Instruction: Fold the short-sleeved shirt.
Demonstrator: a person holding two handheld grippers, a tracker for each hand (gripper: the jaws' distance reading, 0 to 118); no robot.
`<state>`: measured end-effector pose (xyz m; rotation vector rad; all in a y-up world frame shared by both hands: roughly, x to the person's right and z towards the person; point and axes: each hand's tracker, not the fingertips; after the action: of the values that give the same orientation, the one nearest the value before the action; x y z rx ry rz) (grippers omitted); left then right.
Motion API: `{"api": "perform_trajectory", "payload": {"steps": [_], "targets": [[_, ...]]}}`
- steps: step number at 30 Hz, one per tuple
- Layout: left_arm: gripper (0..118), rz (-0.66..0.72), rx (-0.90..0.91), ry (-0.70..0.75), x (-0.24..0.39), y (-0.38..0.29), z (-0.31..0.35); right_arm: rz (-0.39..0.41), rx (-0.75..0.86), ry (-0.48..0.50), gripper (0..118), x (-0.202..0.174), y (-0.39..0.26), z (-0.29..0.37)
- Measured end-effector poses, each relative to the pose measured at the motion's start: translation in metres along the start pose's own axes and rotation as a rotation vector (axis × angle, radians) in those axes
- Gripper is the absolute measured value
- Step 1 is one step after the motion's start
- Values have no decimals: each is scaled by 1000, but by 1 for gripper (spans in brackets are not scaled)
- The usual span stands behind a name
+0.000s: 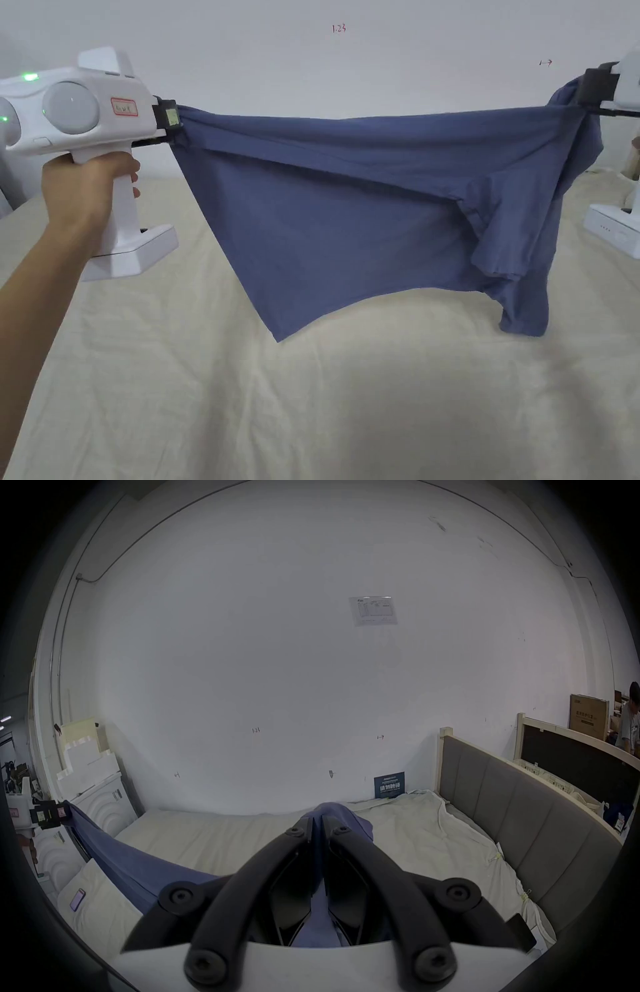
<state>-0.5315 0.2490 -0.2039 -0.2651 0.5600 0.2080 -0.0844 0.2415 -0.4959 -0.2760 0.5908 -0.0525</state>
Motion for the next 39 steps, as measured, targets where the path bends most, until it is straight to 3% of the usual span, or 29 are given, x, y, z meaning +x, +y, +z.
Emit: {"api": "perform_trajectory", "payload": {"steps": [15, 26, 31, 39], "targets": [[0, 34, -277, 22, -31, -169, -13, -58, -261, -11, 3, 16, -178, -17], [0, -10, -461, 53, -54, -298, 64, -102, -387, -5, 3, 28, -292, 76], [0, -4, -553, 79, -56, -344, 103, -167, -462, -13, 3, 28, -336, 130], [0, 16, -638, 107, -66, -374, 159, -200, -535, -21, 3, 35, -378, 187]]}}
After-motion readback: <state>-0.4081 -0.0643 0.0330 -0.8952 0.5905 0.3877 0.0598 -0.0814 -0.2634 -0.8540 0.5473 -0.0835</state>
